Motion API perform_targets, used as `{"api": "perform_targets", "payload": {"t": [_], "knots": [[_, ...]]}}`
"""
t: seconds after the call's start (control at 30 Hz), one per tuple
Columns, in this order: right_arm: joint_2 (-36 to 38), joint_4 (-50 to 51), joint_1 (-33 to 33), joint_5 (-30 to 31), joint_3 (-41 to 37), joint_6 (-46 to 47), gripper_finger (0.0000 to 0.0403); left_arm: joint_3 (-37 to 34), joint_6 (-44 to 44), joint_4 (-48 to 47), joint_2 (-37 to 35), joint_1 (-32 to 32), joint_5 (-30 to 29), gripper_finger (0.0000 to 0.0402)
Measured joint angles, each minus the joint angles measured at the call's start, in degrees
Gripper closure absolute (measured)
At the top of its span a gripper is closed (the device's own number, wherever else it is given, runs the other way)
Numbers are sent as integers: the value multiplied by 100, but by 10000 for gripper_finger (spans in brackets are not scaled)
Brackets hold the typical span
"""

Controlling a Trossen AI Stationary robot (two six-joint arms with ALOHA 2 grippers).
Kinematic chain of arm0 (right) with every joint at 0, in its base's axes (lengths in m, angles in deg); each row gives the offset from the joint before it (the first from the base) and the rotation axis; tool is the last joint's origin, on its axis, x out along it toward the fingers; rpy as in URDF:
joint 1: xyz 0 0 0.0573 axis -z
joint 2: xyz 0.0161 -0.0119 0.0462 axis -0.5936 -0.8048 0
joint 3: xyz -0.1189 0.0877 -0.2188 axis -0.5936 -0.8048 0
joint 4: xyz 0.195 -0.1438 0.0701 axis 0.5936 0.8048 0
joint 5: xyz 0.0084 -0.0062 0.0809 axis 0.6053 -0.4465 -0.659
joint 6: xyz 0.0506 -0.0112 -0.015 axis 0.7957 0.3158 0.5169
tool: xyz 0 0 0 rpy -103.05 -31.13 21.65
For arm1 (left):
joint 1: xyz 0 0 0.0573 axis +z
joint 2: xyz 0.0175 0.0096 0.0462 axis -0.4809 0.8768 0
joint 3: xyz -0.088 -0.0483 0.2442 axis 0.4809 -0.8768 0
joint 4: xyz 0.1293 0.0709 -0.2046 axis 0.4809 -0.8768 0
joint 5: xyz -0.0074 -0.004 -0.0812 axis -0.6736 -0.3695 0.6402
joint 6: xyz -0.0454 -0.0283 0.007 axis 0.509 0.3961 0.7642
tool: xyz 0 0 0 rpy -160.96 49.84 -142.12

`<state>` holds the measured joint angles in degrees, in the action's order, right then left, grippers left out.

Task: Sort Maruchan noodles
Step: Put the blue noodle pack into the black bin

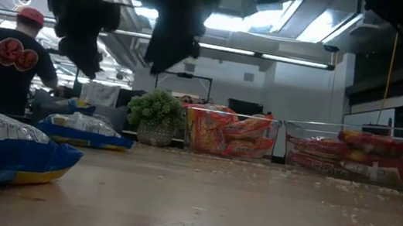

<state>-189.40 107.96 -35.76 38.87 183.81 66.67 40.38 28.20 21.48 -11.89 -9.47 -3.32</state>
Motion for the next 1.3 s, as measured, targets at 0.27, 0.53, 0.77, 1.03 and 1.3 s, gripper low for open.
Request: {"api": "perform_targets", "payload": {"t": [0.27,0.53,0.77,1.03,1.3], "knots": [[-21,-1068,-18,-798,-1370,880,214,-948,750,661,-156,-389,119,221],[-8,-2398,-77,-615,-1941,1735,214,-1444,1182,984,-128,-477,-135,221],[-8,-2614,-57,-504,-1935,1752,214,-2044,1420,1618,-133,-475,115,221],[-8,-3086,-41,267,-1935,2273,214,-2513,1871,2171,-135,-473,356,221],[-8,-3103,194,130,-1935,2701,214,-2847,2396,2501,-146,-470,534,226]]}}
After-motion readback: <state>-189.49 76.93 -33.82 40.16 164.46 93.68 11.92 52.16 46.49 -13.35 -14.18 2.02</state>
